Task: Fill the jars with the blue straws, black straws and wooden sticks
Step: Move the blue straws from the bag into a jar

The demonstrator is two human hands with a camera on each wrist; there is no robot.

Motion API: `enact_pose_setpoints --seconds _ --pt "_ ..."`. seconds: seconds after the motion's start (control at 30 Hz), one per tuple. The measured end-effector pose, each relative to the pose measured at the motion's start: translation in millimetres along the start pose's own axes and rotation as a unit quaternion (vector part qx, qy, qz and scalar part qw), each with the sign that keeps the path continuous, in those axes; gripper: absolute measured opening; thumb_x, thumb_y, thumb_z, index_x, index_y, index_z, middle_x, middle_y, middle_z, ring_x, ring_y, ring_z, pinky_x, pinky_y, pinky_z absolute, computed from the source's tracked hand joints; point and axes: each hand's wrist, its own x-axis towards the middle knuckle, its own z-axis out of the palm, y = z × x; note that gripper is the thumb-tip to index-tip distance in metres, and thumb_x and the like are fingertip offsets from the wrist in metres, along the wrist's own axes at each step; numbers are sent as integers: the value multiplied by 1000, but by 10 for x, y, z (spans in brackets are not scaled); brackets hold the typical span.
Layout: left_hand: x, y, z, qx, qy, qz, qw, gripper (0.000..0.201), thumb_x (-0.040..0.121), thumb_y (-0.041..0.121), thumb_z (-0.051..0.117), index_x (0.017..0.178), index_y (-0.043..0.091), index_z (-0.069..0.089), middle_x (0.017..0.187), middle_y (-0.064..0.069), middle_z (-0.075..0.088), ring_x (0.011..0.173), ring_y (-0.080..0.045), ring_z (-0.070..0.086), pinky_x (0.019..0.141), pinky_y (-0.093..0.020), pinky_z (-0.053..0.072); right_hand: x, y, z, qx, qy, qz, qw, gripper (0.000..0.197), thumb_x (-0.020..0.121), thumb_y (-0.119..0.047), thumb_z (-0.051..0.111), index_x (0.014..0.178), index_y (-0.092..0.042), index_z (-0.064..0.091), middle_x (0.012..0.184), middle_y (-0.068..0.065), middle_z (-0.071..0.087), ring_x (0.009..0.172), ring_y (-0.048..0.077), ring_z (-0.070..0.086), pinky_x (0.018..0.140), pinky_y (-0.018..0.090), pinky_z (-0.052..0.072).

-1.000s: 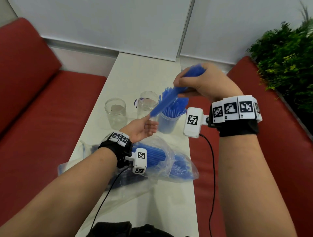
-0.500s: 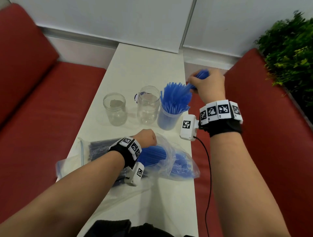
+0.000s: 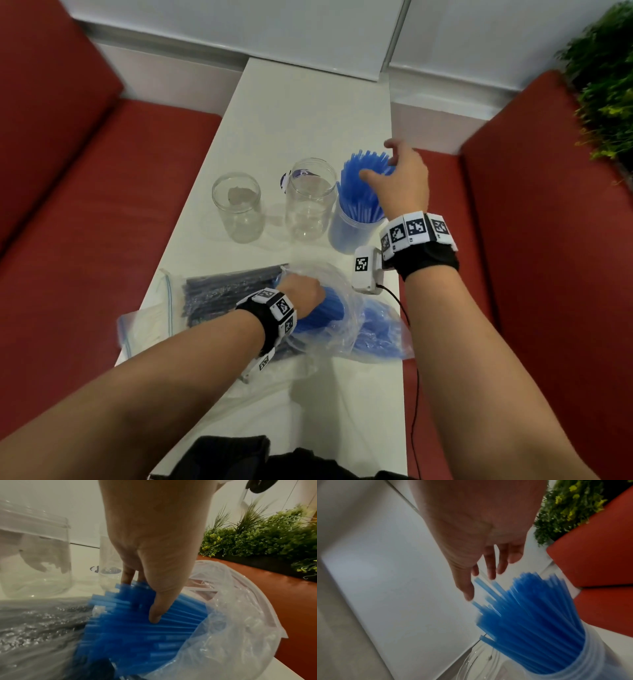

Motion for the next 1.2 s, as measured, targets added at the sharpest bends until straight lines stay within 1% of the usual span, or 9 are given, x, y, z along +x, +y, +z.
enact_pose_setpoints --seconds 0.1,0.23,0.33,0.63,0.73,0.83,0.93,1.07,1.2 --pt "10 11 -47 26 -8 -1 1000 23 96 1 49 112 5 65 112 -11 67 100 -31 66 65 -37 44 -11 -97 106 -112 62 -105 986 51 94 -45 58 140 -27 50 140 1 54 133 25 44 111 44 32" --pt "20 50 -117 33 -37 -18 999 22 98 5 49 114 8 64 115 -6 67 105 -27 65 72 -37 47 -132 31 433 -249 -99 -41 962 62 107 -51 27 161 -22 17 169 3 10 156 32 -3 123 57 -6" --pt "-3 77 -149 16 -35 -33 999 23 99 5 47 113 8 65 116 -5 66 107 -26 64 77 -35 48 -198 207 555 -312 -155 -49 936 65 107 -53 17 162 -18 14 170 3 4 155 33 -10 123 57 -9" --pt "-109 91 -306 -31 -43 -62 997 25 98 7 48 118 7 64 123 -6 64 113 -26 61 89 -38 50 -264 241 506 -292 -116 -23 949 75 103 -63 20 162 -22 0 169 6 -13 153 38 -18 118 68 -10" --pt "-153 111 -408 -34 -66 -80 994 27 99 9 48 121 8 62 126 -6 62 116 -28 59 95 -42 50 -381 208 393 -189 3 -80 979 64 104 -50 36 161 -26 19 169 5 8 155 37 -3 119 64 -9" --pt "-235 133 -506 -31 -74 -101 992 29 100 12 46 124 11 62 128 -5 61 117 -28 59 96 -46 49 -637 192 263 -35 118 -155 980 46 96 -20 49 142 -17 54 151 7 48 145 29 35 122 52 15" --pt "-370 126 -644 -46 -72 -118 989 28 100 13 44 120 11 63 125 -3 62 115 -26 60 95 -43 50 -928 258 227 51 -72 -136 987 47 85 0 52 129 -15 58 126 4 65 121 25 57 110 49 39" --pt "-622 93 -964 -10 -81 -135 987 23 98 18 49 115 13 64 119 -1 63 111 -22 61 95 -39 51 -1259 427 237 5 -394 -14 919 73 83 -3 66 146 -23 37 146 6 52 131 25 52 110 38 42" --pt "-900 116 -1342 1 -63 -171 983 21 99 17 48 111 12 65 113 0 64 105 -21 63 94 -39 51 -1527 385 343 -9 -400 -13 916 70 77 -21 83 139 -19 52 137 6 61 119 22 57 102 39 46"
